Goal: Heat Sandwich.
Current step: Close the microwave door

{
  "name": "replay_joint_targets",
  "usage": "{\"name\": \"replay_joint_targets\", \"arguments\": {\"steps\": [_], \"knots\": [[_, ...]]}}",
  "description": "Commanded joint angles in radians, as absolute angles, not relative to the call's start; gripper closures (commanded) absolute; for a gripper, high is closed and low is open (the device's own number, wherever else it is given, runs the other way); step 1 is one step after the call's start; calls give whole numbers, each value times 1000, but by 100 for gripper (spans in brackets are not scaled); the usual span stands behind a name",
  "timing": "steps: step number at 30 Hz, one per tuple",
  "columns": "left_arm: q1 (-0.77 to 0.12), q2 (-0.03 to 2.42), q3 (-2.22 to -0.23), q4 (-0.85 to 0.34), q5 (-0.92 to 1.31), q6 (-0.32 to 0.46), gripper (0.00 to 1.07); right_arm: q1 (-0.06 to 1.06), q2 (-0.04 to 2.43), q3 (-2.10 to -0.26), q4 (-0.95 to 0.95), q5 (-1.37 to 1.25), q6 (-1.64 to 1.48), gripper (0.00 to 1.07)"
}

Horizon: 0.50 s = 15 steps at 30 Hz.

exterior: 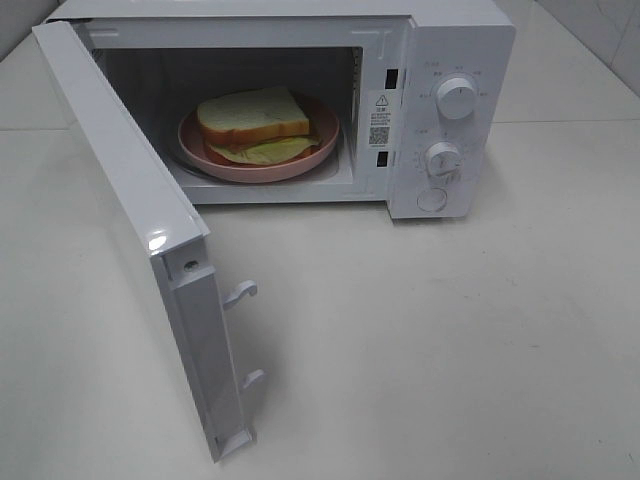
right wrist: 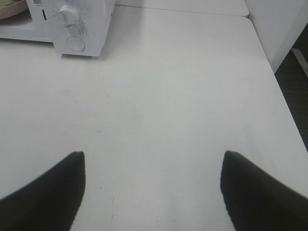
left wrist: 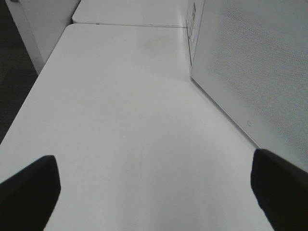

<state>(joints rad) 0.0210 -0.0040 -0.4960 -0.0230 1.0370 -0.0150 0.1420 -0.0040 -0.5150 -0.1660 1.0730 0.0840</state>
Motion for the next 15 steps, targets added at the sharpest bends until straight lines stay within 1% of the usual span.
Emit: {"name": "replay_joint_targets", "arguments": {"steps": [1,15], "knots": [[23,-24,-495,-25,1035,-12,5,128,-29,-502,-141,1039,77,31],[23,-24,-495,-25,1035,-12,5,128,-29,-503,-141,1039,81,31]]}}
